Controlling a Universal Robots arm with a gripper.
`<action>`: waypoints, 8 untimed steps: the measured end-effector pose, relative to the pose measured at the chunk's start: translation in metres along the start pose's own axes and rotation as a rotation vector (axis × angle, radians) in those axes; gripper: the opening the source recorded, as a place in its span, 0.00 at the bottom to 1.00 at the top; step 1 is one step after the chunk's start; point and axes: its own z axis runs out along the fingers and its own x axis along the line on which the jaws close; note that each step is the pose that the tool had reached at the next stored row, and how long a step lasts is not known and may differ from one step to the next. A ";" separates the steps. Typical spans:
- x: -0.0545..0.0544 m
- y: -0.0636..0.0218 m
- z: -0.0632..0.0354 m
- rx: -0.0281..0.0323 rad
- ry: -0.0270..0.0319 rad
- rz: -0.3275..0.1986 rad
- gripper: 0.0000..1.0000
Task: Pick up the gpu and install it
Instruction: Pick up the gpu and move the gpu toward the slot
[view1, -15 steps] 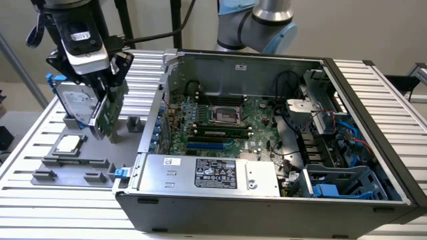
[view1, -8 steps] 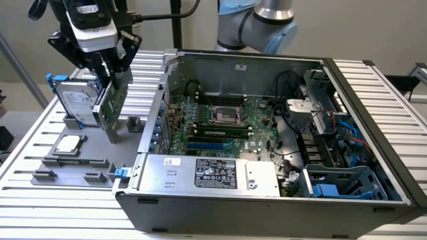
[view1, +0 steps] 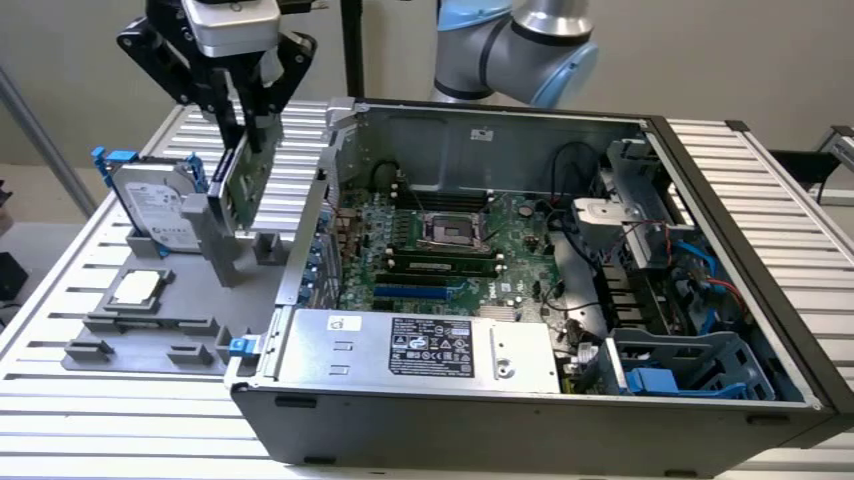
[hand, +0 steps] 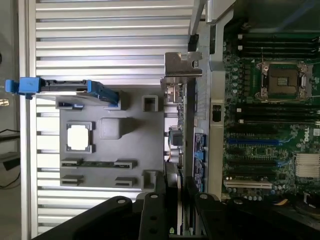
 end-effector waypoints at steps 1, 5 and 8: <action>-0.004 0.0001 -0.0019 0.0001 0.0045 0.000 0.27; -0.023 0.0004 -0.0050 0.0002 0.0193 0.001 0.27; -0.036 0.0006 -0.0058 0.0004 0.0279 0.001 0.27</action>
